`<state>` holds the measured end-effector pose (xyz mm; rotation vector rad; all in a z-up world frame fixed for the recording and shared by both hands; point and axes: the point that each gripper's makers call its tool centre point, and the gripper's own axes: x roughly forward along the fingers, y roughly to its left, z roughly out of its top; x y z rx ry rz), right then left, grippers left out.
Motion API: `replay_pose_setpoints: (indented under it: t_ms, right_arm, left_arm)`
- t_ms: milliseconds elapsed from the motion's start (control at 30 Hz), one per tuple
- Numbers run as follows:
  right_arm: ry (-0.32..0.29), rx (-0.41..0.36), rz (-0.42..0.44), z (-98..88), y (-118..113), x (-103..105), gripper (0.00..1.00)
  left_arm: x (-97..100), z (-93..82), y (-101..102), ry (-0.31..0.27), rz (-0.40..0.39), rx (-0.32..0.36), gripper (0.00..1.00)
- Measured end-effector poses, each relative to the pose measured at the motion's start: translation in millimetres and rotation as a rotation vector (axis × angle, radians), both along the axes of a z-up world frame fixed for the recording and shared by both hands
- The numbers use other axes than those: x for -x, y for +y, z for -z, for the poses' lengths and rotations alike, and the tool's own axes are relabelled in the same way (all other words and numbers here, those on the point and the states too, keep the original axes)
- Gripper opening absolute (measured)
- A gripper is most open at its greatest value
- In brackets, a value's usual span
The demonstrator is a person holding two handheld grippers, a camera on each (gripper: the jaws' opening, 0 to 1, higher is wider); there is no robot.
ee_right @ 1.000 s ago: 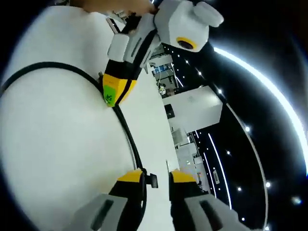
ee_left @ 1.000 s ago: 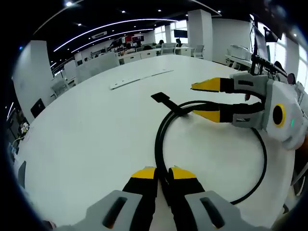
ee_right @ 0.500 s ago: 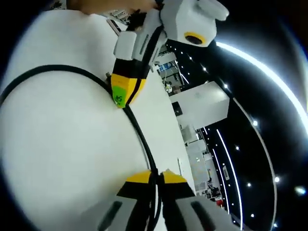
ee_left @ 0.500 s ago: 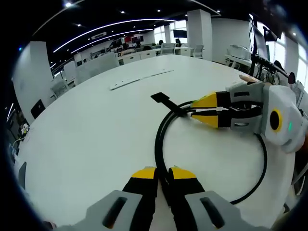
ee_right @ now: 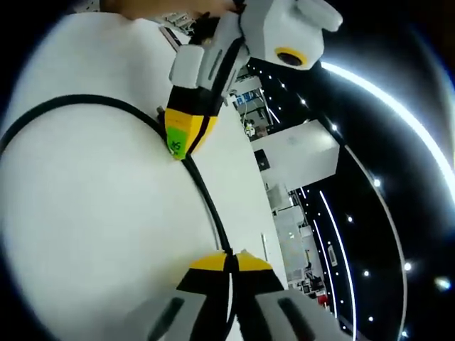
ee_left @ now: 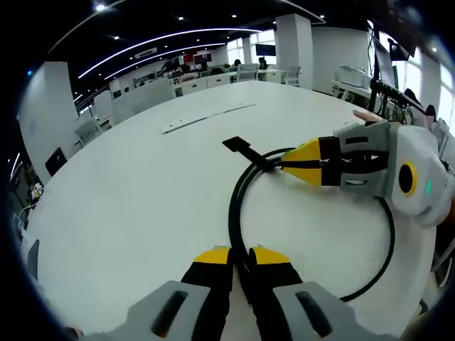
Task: Find the charging cable on the desk, coil it up and secure with Velcro.
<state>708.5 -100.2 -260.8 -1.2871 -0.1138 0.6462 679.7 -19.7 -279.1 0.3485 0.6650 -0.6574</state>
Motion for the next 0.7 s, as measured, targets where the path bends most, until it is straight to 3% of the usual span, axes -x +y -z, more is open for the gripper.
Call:
replay_pose_setpoints:
  t_ms: [400,700]
  right_arm:
    - [-0.046,-0.007,0.036,-14.6,-2.6,-17.3,0.04]
    - [-0.021,-0.043,0.092,-18.4,-10.7,-38.8,0.04]
  left_arm:
    - [-4.8,-1.1,-3.0,-0.053,0.029,-0.025,0.1]
    - [-7.9,-0.5,-4.0,-0.047,0.044,0.001,0.1]
